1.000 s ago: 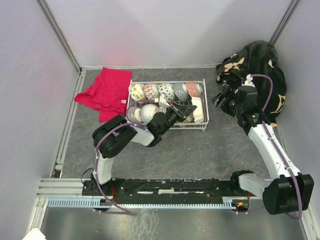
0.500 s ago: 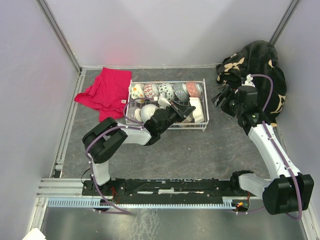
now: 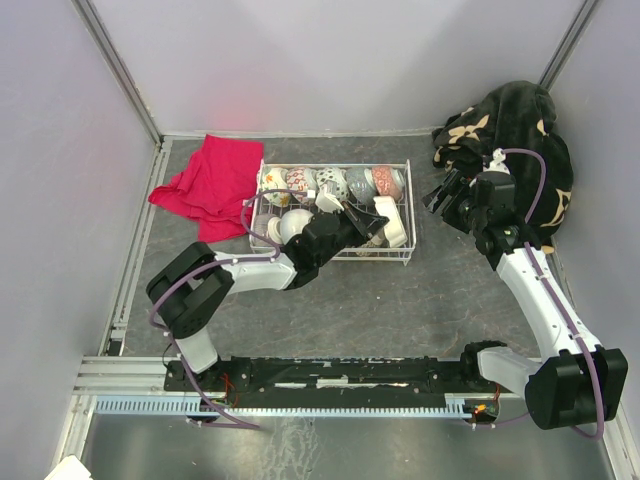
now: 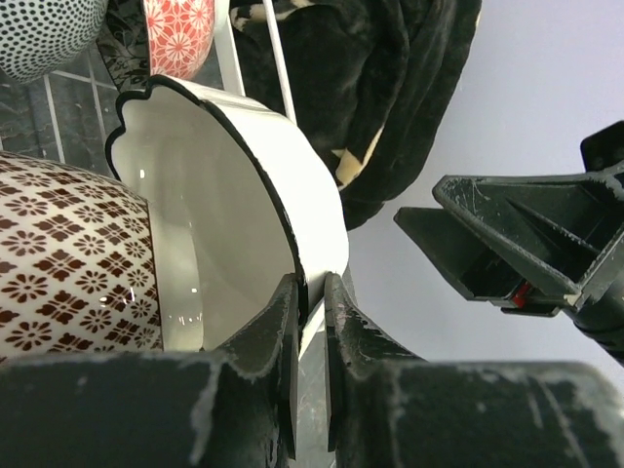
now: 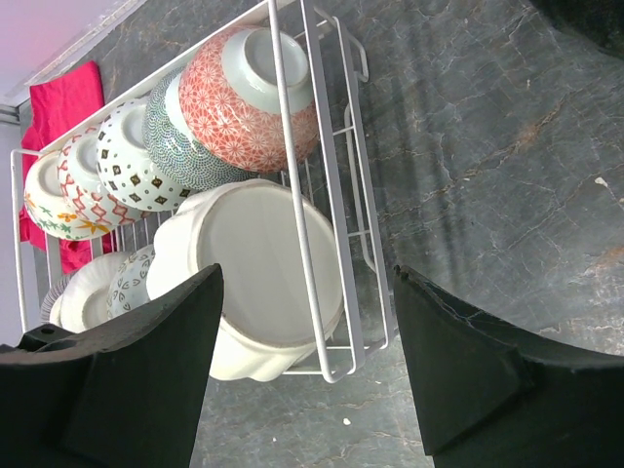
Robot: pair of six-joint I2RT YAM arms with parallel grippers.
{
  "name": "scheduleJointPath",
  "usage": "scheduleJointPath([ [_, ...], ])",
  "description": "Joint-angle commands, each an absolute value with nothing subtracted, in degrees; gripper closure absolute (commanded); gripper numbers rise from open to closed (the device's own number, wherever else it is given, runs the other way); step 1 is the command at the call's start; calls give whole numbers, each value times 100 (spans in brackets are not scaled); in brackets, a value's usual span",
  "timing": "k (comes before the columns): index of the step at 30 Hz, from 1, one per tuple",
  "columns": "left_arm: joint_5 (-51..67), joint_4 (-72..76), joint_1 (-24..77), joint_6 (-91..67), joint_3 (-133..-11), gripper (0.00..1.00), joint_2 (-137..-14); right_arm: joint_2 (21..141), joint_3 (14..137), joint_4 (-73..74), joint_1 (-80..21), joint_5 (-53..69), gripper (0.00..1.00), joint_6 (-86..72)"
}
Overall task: Load the bowls into the dish rack
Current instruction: Place the bowl in the dish rack.
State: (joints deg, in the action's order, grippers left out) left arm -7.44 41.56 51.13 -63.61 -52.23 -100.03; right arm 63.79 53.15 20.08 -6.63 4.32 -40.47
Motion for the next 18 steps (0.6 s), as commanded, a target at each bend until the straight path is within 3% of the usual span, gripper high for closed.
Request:
scheduleJointPath([
  [1,-766,3537,5238,-5703,-5135,83,-9592,6236,5366,1705,-633,490,22,-4078],
  [18,-776,3192,5226,-5541,-4785,79,-9474,6273,5350,1679,-633,507,22,-4084],
])
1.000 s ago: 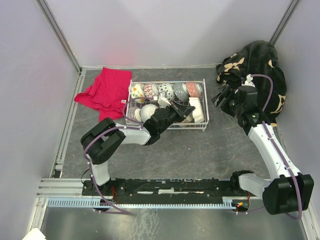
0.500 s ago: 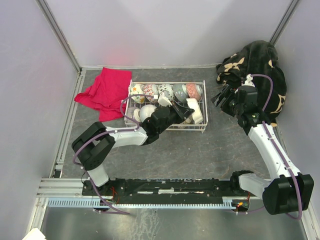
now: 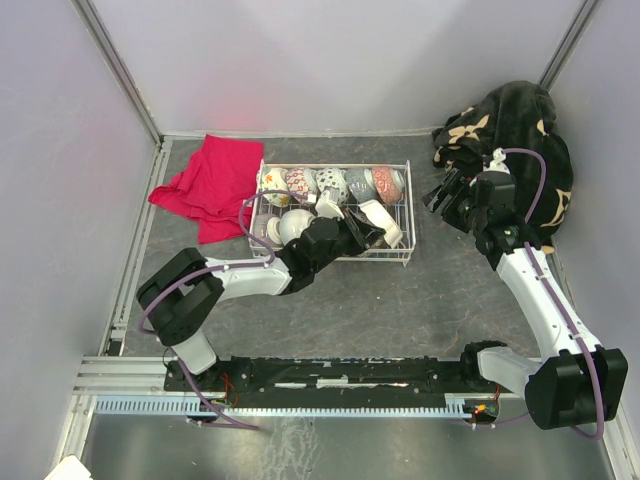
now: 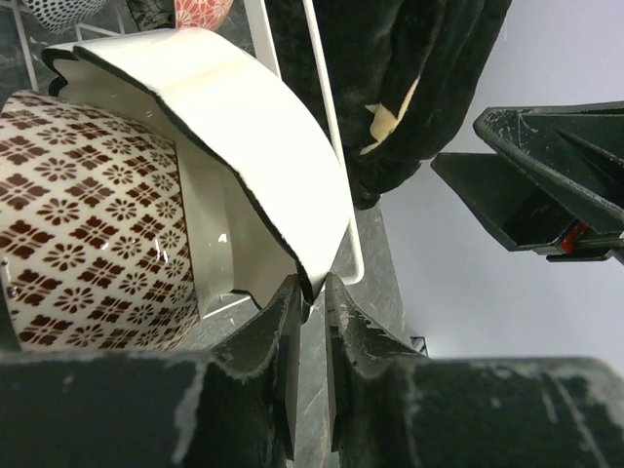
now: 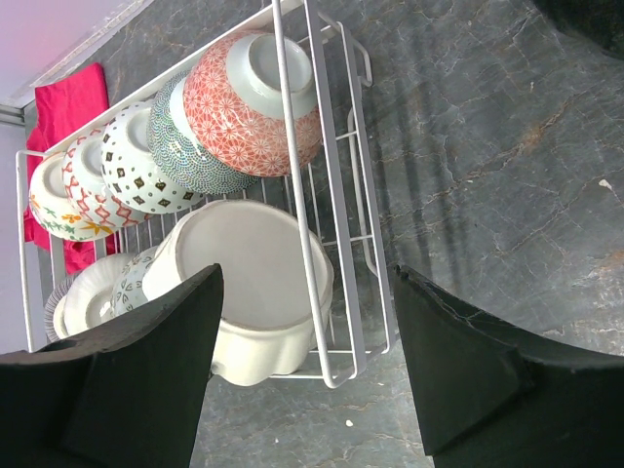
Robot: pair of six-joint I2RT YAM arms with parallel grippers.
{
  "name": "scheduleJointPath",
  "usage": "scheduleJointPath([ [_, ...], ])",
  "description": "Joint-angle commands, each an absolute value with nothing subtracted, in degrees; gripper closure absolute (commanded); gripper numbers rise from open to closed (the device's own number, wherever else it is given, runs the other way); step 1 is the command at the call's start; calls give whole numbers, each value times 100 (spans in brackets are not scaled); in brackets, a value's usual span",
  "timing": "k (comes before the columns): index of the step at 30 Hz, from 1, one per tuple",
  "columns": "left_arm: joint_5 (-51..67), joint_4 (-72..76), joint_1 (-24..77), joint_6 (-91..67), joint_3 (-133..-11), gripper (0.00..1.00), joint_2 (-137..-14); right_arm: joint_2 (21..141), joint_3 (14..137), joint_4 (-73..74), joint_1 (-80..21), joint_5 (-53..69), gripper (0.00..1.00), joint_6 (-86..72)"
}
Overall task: Load the bowls into the dish rack
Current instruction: Place the bowl in the dish rack.
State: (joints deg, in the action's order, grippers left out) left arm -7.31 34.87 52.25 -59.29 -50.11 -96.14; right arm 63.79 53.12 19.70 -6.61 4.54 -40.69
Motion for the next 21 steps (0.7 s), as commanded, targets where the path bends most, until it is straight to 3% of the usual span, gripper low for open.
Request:
scheduleJointPath([
  [1,-780,3191,5224,-5527,-4753,79,-9453,6274,5344,1679,-633,509,22,-4090],
  [15,-812,3103,5194,-5457,-4472,77,-9217,6371,5369,1626,-633,675,22,-4063],
  [21,-888,3018,5203,-5402,-4251,67,-8867,6492,5405,1490,-632,973,25,-4026],
])
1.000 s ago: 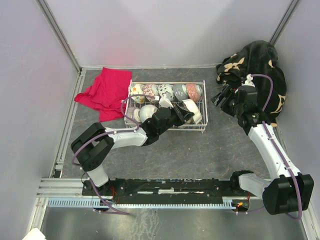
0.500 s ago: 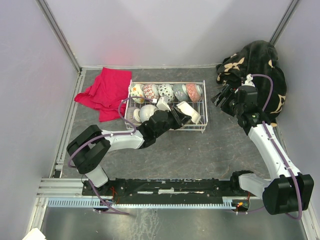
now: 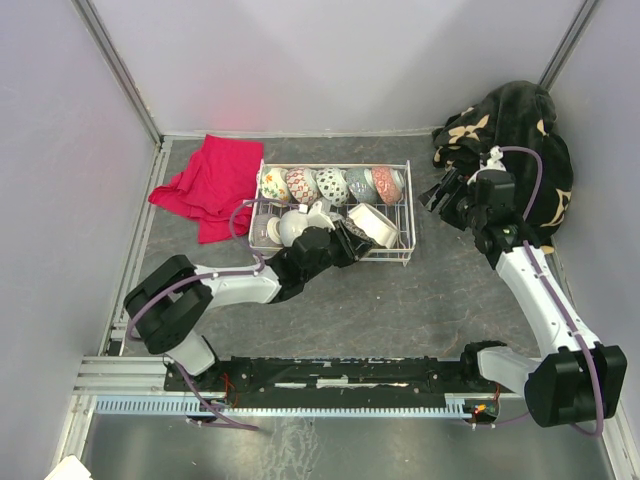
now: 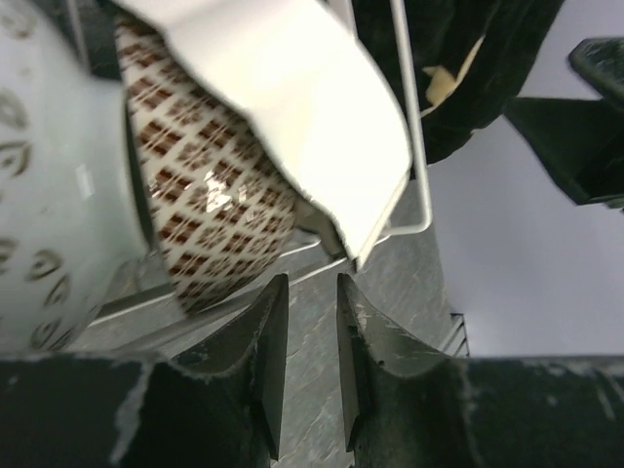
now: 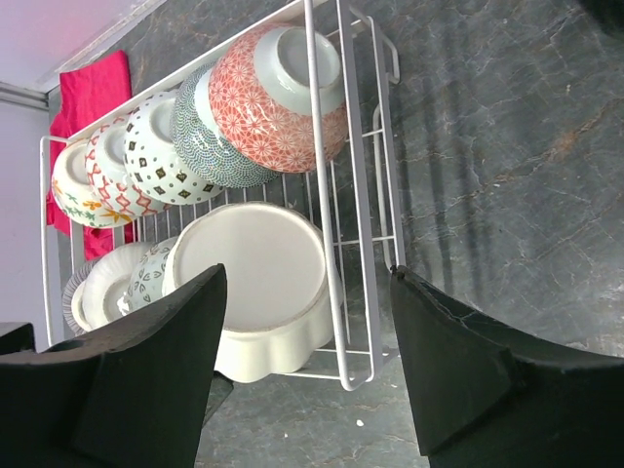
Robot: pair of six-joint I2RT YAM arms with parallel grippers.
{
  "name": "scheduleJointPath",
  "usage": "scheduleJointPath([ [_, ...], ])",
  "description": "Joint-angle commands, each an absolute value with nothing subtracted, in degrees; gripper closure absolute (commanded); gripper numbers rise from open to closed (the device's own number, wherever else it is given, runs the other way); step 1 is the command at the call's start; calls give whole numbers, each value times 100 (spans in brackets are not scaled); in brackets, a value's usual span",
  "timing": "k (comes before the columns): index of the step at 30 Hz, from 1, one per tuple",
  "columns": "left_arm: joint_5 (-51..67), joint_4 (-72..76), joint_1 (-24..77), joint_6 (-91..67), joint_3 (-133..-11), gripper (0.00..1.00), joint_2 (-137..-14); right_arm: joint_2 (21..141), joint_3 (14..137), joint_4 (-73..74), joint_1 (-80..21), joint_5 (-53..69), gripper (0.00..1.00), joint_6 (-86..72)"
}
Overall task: Load the bowls into the dish rack
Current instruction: Place the bowl in the dish rack.
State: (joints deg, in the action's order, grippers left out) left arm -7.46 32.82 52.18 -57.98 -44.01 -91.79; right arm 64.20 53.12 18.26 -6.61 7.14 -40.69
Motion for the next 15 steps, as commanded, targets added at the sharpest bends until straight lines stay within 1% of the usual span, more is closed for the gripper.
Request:
scheduleJointPath([
  [1,-889,3001,5202,-5387,-4234,67,-8811,6508,5410,1455,-633,1039,25,-4016],
  [4,-888,2967,5200,-5356,-4202,64,-8648,6576,5427,1371,-646,1223,25,-4000],
  [8,-851,2865,5203,-5275,-4191,63,-8447,6697,5483,1249,-744,1459,27,-3940],
  [15,-997,2610,5268,-5083,-3994,63,-7711,6969,5787,1365,-1296,1405,28,-3551],
])
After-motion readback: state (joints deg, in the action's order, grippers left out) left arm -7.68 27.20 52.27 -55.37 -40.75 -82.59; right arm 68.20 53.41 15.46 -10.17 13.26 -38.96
